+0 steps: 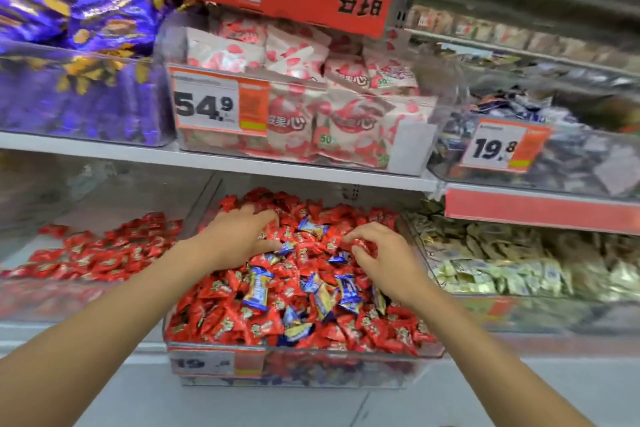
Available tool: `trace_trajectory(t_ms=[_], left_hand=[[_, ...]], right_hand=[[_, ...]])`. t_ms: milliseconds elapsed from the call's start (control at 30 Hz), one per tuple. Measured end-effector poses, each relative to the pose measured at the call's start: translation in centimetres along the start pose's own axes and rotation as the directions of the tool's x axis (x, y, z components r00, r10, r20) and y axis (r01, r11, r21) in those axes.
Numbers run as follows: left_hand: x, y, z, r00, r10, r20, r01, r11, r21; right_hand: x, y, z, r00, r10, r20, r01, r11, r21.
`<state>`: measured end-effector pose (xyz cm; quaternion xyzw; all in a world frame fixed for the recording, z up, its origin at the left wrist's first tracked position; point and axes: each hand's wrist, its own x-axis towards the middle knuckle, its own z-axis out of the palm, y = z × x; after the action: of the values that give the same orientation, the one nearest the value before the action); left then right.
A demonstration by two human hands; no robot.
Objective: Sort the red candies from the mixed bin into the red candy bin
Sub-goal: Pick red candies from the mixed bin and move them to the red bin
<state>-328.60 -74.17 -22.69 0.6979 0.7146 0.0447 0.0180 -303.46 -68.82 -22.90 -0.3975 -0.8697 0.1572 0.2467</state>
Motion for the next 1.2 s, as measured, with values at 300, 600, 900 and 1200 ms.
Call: trace_trajectory(t_ms=[300,600,900,1200], left_hand=[[-2.8,0.5,-0.9,0.959,0.127,-0.252,-0.187,0.954,-0.233],[-4.5,1.0,-1.6,0.957,0.081,-0.279,-0.188,0.906,-0.38],[-4.1,1.5,-1.7,0.924,0.052,-0.38,-0.147,0.963,-0.225],[-3.3,1.2,-0.6,0.964,0.122,-0.235,-0.197,0.924,-0.328]], right_hand=[[2.3,-2.9,3.6,0.969,-0.05,0.243,0.083,0.988,-0.13],[3.3,-2.1,3.0,0.968,-0.021,0.252,0.01,0.999,0.043],[1.1,0.2,-0.9,0.989,0.074,0.127,-0.107,0.952,0.286],[2.0,-0.6,1.2,0.988,0.017,0.152,-0.029,0.997,0.073]])
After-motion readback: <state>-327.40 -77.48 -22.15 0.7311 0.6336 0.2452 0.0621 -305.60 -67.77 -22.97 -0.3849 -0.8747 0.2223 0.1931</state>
